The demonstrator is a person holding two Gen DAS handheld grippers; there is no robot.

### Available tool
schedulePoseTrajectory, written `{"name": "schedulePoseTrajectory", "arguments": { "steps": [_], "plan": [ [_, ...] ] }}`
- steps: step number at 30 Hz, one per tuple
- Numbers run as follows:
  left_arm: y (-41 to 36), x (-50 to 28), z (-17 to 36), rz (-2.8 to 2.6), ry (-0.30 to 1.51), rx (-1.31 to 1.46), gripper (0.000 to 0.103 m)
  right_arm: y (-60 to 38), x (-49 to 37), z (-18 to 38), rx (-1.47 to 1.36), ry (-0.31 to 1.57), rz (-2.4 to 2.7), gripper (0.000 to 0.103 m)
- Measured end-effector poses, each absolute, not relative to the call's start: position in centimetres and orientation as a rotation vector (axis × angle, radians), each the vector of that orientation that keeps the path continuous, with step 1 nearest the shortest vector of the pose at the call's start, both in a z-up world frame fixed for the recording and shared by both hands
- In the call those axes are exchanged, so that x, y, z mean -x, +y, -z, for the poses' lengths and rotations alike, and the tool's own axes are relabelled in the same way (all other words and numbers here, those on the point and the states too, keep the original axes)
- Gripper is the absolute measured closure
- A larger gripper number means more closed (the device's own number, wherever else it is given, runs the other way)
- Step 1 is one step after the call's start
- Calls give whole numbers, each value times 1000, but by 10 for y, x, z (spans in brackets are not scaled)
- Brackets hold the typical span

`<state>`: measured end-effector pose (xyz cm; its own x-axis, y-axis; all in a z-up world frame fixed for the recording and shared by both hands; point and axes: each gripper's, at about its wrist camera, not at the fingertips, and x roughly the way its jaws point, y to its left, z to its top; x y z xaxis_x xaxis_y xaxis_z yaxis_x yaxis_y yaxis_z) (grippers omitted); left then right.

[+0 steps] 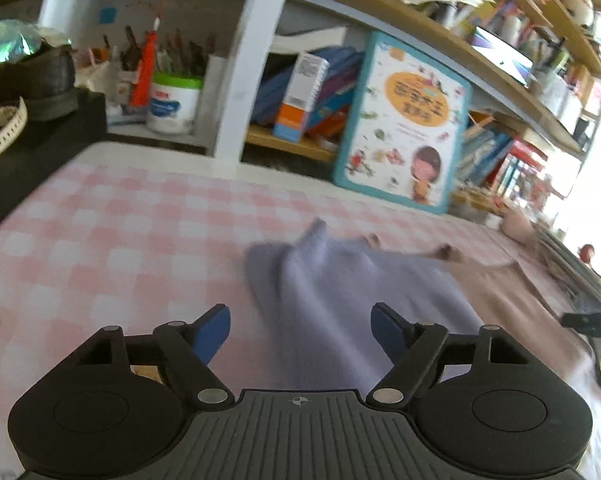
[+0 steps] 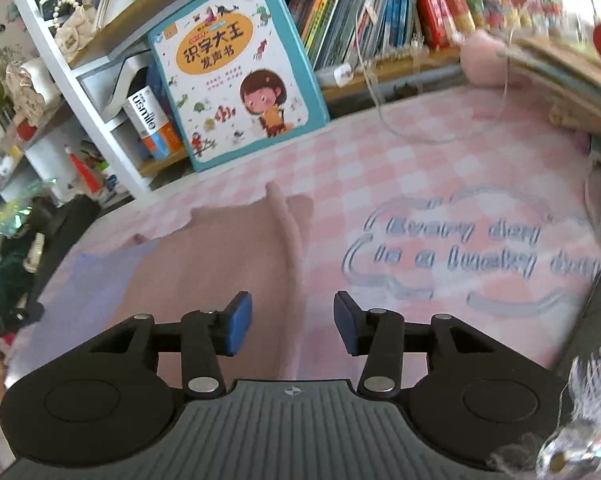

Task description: Fold clothes

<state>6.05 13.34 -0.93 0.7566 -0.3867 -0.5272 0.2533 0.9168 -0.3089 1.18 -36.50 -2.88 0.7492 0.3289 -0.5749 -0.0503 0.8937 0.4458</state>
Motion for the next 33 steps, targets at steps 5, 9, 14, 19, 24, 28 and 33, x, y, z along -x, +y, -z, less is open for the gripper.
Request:
{"name": "schedulePoseTrajectory", "arguments": {
  "steps": [5, 9, 14, 19, 24, 28, 33],
  "plan": [
    [129, -61, 21, 343, 647, 273, 57, -364, -14, 36, -499, 717, -234, 76],
    [134, -60, 24, 337, 661, 356, 77, -357, -13, 38, -534, 716, -246, 84],
    [149, -47, 21, 289, 652, 374, 78, -344, -7, 38, -545, 724, -295, 85],
    [169, -33, 23, 253, 654, 370, 78, -323, -6, 37, -526, 722, -333, 85],
    [182, -27, 22, 208, 646, 334, 78, -301, -5, 35, -494, 722, -351, 85],
    [186, -27, 24, 207, 641, 341, 77, -292, 0, 32, -432, 698, -338, 84],
    [172, -7, 12, 155, 591, 238, 70, -284, 11, 22, -307, 639, -287, 69]
  ]
}}
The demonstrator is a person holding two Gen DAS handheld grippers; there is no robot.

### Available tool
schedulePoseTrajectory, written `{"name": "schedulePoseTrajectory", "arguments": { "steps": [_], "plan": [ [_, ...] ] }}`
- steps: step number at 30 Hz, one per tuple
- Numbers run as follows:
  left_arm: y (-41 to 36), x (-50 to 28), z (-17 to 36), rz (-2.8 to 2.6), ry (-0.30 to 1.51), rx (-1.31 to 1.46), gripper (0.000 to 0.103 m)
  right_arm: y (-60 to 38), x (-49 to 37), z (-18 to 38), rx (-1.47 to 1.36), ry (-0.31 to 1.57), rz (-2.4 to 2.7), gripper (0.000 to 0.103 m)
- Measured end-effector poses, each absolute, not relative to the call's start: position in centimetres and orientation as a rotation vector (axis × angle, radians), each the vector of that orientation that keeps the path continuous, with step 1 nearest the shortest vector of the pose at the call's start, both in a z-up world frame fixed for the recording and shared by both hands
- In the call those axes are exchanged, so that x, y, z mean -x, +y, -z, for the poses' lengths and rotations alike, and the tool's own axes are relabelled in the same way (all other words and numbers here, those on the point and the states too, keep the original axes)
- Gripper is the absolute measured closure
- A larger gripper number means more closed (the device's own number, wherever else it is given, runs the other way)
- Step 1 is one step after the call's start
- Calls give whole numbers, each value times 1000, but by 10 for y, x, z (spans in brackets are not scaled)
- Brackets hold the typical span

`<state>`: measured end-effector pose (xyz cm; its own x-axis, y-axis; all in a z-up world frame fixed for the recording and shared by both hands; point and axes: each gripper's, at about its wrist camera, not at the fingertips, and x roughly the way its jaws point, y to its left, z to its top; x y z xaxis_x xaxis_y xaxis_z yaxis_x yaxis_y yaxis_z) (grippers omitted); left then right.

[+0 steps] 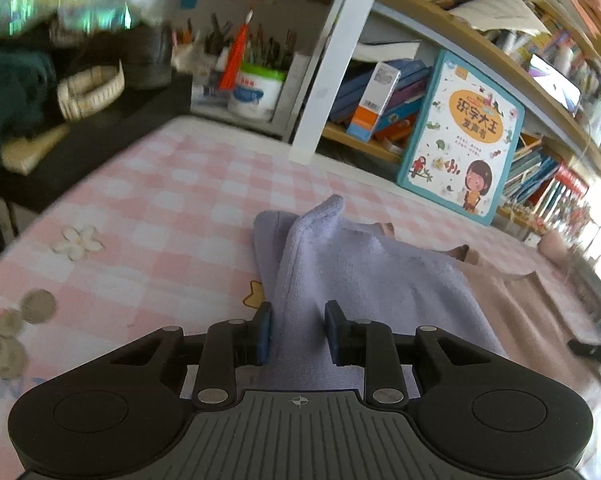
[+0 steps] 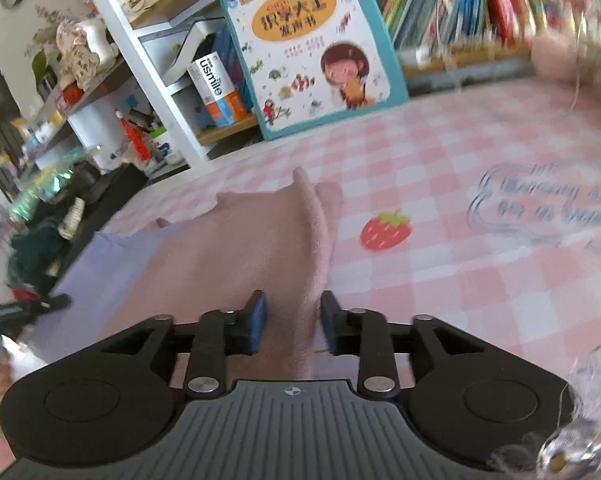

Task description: Fold clothes

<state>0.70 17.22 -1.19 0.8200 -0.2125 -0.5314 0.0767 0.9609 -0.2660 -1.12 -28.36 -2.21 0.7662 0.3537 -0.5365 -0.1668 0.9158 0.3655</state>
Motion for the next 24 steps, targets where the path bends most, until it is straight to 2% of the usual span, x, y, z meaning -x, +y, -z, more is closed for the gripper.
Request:
{"name": "schedulePoseTrajectory", "arguments": {
  "steps": [1, 3, 5, 7, 11, 24],
  "plan": [
    [168, 0, 8, 141, 573, 206, 66, -282, 16, 17, -264, 612, -272, 67],
    [160, 16, -1, 120, 538, 161, 47, -276, 31, 7, -160, 542, -258, 58],
    [153, 34, -10, 102, 505, 133, 36, -269, 46, -3, -57, 474, -255, 54],
    [149, 50, -17, 94, 484, 140, 34, -262, 57, -9, 21, 428, -282, 53],
    [148, 76, -27, 95, 464, 225, 24, -247, 74, -11, 104, 391, -358, 52],
    [152, 94, 3, 100, 620, 530, 24, -245, 78, 13, 76, 472, -507, 52]
  ]
}}
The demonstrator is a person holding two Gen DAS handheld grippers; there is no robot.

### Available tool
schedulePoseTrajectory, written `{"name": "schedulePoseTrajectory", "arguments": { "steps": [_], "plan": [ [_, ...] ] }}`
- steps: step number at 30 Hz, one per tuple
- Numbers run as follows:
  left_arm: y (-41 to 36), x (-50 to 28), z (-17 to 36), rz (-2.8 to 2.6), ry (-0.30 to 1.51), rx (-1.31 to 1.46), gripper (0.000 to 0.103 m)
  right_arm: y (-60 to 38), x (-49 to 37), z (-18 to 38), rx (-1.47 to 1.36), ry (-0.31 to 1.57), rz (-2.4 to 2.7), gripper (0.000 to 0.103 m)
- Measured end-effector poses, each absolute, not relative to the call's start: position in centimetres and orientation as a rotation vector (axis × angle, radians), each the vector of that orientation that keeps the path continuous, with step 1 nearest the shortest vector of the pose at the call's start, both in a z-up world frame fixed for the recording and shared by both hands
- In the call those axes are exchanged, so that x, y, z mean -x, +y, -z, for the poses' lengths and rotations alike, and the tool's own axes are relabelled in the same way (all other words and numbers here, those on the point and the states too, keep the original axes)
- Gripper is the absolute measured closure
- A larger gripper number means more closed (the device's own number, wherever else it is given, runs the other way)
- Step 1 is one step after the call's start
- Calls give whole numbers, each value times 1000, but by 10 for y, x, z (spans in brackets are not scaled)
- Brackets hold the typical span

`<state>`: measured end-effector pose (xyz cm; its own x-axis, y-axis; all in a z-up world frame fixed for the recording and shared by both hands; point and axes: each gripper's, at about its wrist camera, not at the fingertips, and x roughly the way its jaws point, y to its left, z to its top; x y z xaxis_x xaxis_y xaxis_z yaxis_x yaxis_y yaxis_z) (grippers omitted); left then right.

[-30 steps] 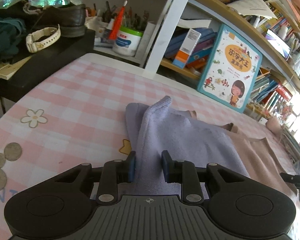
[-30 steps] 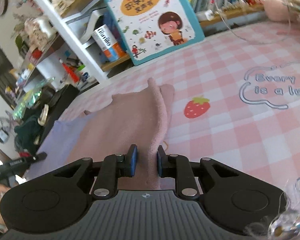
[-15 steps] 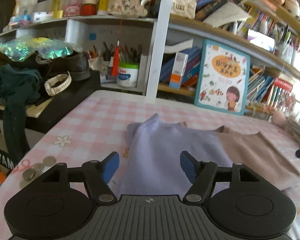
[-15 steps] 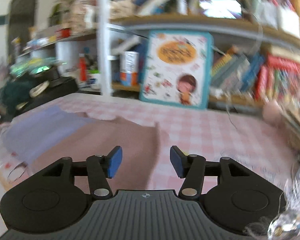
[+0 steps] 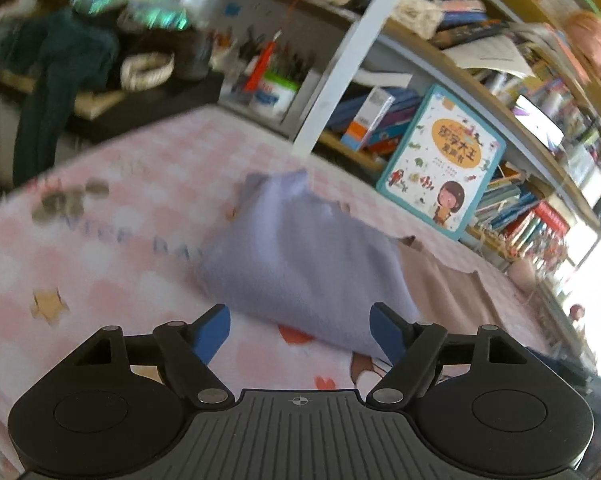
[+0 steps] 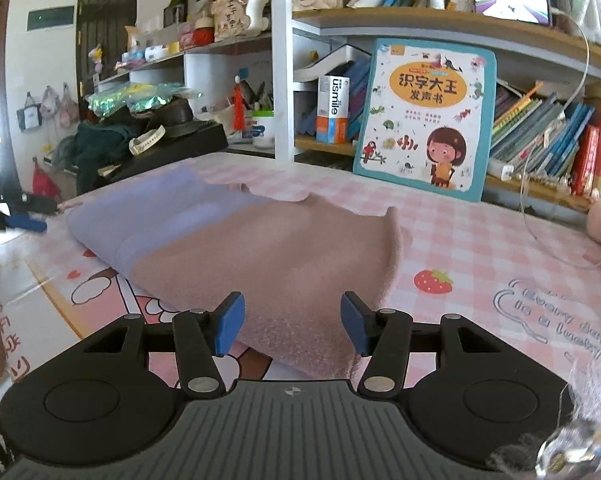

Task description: Fold clothes

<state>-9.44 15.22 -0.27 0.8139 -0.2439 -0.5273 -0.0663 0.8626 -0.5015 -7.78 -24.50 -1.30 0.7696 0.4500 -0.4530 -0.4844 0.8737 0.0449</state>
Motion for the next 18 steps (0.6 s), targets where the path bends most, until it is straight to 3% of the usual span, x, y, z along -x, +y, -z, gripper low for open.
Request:
{"name": "schedulePoseTrajectory", "arguments": {
  "steps": [6, 11, 18],
  "plan": [
    [162, 89, 22, 55, 595, 826, 28, -253, 69, 20, 23, 506, -525, 53],
    [160, 73, 31, 46, 616, 894, 46, -258, 60, 25, -35, 549, -537, 53],
    [163, 66, 43, -33, 581, 1041, 48, -255, 57, 27, -12, 572, -545, 51]
  ]
}}
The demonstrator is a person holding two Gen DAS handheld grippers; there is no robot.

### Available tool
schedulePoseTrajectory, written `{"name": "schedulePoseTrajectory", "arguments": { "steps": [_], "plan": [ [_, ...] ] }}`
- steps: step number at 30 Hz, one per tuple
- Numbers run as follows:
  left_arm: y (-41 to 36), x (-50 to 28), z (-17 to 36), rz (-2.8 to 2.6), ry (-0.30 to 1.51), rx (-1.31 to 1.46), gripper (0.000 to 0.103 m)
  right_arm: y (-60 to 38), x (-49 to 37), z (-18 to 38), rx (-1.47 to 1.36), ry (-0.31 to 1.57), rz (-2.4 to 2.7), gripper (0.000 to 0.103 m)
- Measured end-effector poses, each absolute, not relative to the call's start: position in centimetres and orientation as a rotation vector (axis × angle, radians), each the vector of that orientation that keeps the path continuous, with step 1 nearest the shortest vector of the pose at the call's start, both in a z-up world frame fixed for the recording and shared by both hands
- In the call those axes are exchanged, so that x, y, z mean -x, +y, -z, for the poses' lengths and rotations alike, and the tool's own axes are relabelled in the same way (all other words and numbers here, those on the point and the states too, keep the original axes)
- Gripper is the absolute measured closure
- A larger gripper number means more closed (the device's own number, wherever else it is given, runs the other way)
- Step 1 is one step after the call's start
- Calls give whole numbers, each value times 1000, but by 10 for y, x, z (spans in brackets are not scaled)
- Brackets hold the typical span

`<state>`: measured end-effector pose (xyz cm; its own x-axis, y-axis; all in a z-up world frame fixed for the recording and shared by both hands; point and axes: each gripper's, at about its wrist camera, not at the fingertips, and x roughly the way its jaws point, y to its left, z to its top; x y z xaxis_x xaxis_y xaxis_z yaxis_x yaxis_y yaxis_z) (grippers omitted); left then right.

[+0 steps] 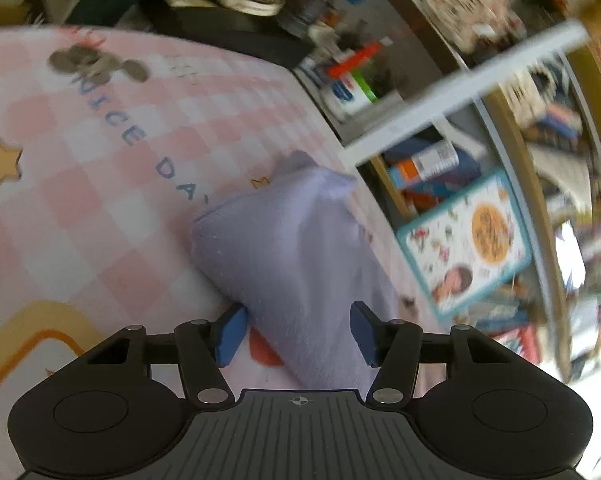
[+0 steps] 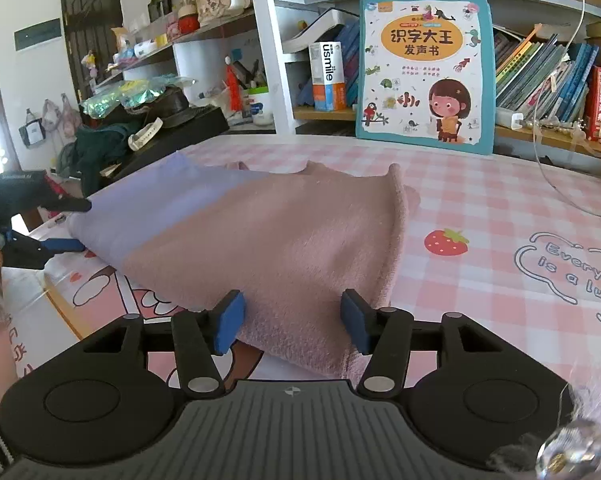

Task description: Fold clothes

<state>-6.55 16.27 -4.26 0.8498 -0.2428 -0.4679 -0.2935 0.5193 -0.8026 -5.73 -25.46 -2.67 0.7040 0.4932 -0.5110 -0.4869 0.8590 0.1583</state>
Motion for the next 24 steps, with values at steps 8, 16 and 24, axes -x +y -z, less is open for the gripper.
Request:
{"name": "schedulePoseTrajectory", "arguments": {
  "steps": [8, 16, 24],
  "plan": [
    [162, 61, 49, -84, 557, 1008, 80, -243, 61, 28, 54, 572, -553, 38],
    [104, 70, -13, -2, 411, 457, 82, -238, 62, 29, 81, 576, -558, 34],
    [151, 53, 32, -36, 551, 881, 66, -245, 60, 28, 22, 581, -578, 34]
  ]
}}
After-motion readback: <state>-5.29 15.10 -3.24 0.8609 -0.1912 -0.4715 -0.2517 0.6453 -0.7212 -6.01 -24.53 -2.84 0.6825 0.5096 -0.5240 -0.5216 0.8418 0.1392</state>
